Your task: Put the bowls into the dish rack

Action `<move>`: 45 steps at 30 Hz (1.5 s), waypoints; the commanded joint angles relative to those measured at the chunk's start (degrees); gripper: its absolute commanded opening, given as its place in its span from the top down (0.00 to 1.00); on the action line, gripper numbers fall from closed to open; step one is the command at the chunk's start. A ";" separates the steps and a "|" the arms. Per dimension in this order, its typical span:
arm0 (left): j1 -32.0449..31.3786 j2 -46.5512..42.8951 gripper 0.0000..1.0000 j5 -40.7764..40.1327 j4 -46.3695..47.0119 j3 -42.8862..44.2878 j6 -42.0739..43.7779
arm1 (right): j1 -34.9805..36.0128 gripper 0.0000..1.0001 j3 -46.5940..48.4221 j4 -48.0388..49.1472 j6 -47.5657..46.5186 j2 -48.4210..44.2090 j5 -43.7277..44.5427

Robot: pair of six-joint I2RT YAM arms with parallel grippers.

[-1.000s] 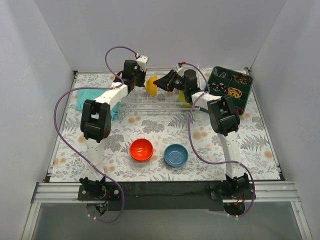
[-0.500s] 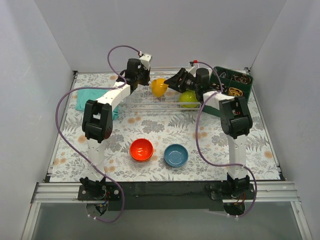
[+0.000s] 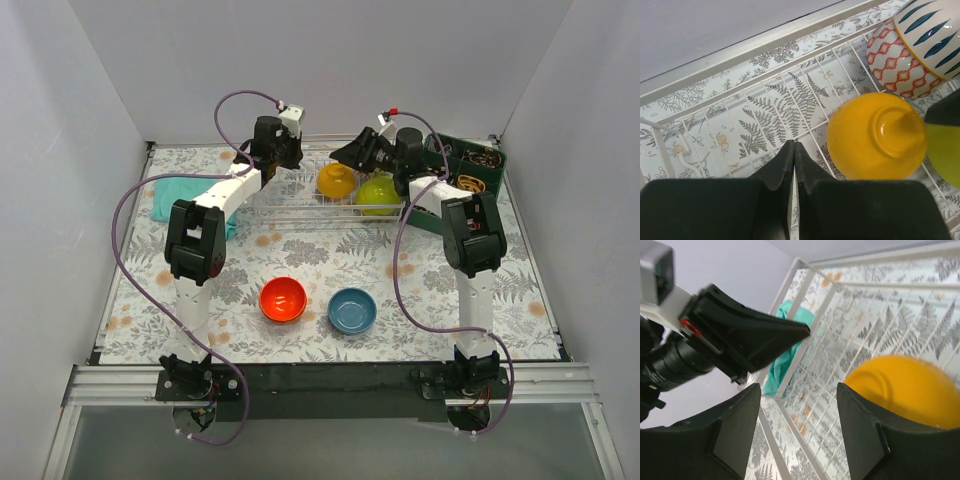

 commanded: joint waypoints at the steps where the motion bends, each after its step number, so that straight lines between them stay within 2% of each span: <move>1: -0.22 -3.87 1.00 0.72 1.43 -2.00 -0.01 | -0.32 0.30 6.78 5.02 -2.44 2.73 -1.41; 5: -0.22 -5.45 1.00 0.90 1.25 -3.15 0.52 | -0.32 0.31 11.01 5.02 -5.16 2.92 -2.03; 9: -0.14 -6.51 1.00 5.18 1.07 -3.50 1.83 | -1.37 0.34 9.44 1.78 -12.53 -1.73 -3.52; 13: -0.22 -7.65 1.00 11.35 -0.42 -3.32 3.42 | -4.61 0.35 7.15 -10.58 -22.90 -10.50 -3.44; 16: -0.22 -9.41 1.00 12.58 -1.30 -4.55 3.33 | -6.64 0.39 7.41 -19.91 -33.62 -15.25 -1.33; 20: -0.22 -11.43 1.00 13.29 -2.61 -7.36 4.21 | -7.35 0.51 8.54 -35.79 -45.58 -19.05 4.81; 23: -0.22 -13.18 1.00 13.90 -2.97 -9.65 4.82 | -7.87 0.55 8.55 -42.50 -50.25 -20.89 3.78; 27: -0.22 -16.35 1.00 12.68 -3.06 -13.86 5.70 | -7.88 0.54 6.19 -50.15 -56.66 -24.75 -2.63; 32: 0.47 -24.78 1.00 8.55 -2.88 -20.63 8.60 | -6.04 0.46 -3.12 -54.56 -68.78 -33.36 -5.28; 33: 0.74 -28.45 0.96 8.81 -2.88 -21.68 9.04 | -4.99 0.45 -7.32 -54.83 -70.89 -37.38 -5.37; 35: 1.79 -32.16 0.80 8.90 -2.97 -25.19 10.18 | -3.49 0.40 -11.47 -56.58 -78.18 -41.71 -6.59; 38: 2.85 -38.84 0.56 8.99 -3.32 -29.67 11.59 | 1.95 0.36 -17.98 -63.07 -90.10 -48.83 -4.33; 40: 3.20 -43.41 0.42 7.49 -3.93 -31.09 10.89 | 7.22 0.35 -22.10 -66.07 -94.54 -52.44 -2.04; 45: 3.55 -51.93 0.28 6.00 -8.24 -37.23 8.00 | 21.17 0.36 -27.83 -75.03 -101.92 -55.53 3.85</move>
